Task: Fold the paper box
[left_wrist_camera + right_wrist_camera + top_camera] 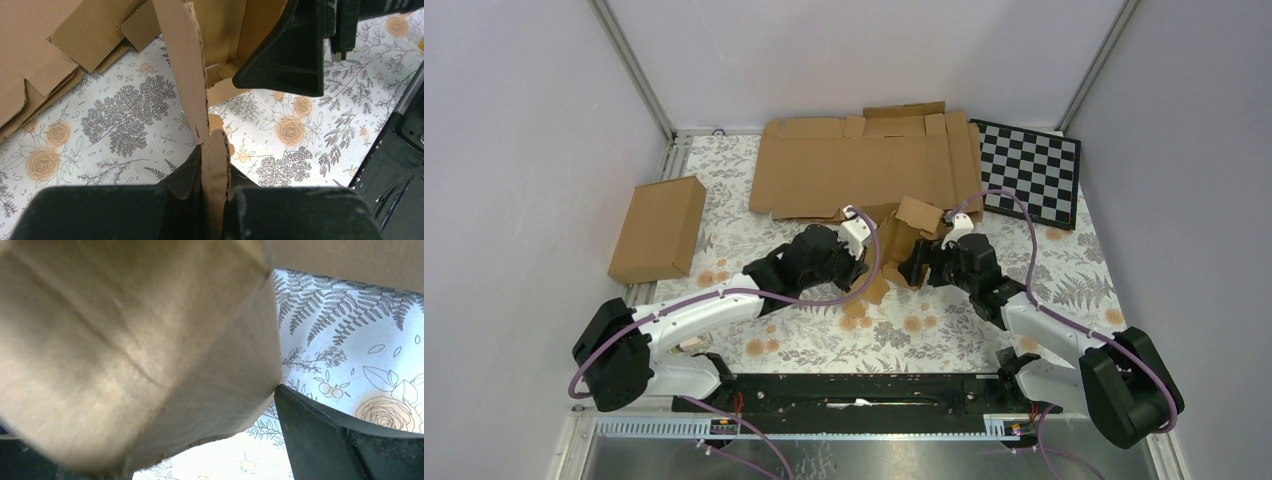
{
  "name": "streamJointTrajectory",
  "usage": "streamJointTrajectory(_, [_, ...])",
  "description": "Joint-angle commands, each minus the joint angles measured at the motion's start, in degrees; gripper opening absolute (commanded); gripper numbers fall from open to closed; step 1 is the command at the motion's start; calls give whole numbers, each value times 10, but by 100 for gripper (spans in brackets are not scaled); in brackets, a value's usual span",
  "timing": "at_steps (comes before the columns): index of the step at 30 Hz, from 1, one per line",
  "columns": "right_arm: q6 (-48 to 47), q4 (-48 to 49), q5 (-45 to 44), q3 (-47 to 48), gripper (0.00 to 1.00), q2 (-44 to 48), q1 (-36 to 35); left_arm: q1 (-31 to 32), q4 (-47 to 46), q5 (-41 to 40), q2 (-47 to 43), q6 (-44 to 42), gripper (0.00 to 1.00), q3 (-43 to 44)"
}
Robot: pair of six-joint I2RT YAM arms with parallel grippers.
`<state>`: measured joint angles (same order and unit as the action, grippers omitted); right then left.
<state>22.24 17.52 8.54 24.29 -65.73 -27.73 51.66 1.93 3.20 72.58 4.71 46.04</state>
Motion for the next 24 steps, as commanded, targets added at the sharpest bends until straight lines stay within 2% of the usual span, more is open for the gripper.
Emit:
streamJointTrajectory(1, [-25, 28, -18, -27, 100, -4, -10, -2, -56, 18, -3, 4, 6, -2])
streamJointTrajectory(10, [-18, 41, -76, -20, 98, -43, -15, -2, -69, 35, 17, 13, 6, -2])
streamJointTrajectory(18, [3, 59, -154, 0, 74, -83, -15, -2, -71, 34, 34, 16, 6, 9])
streamJointTrajectory(24, [16, 59, -198, 20, 64, -141, -16, -2, -68, 33, 47, 17, 6, 16])
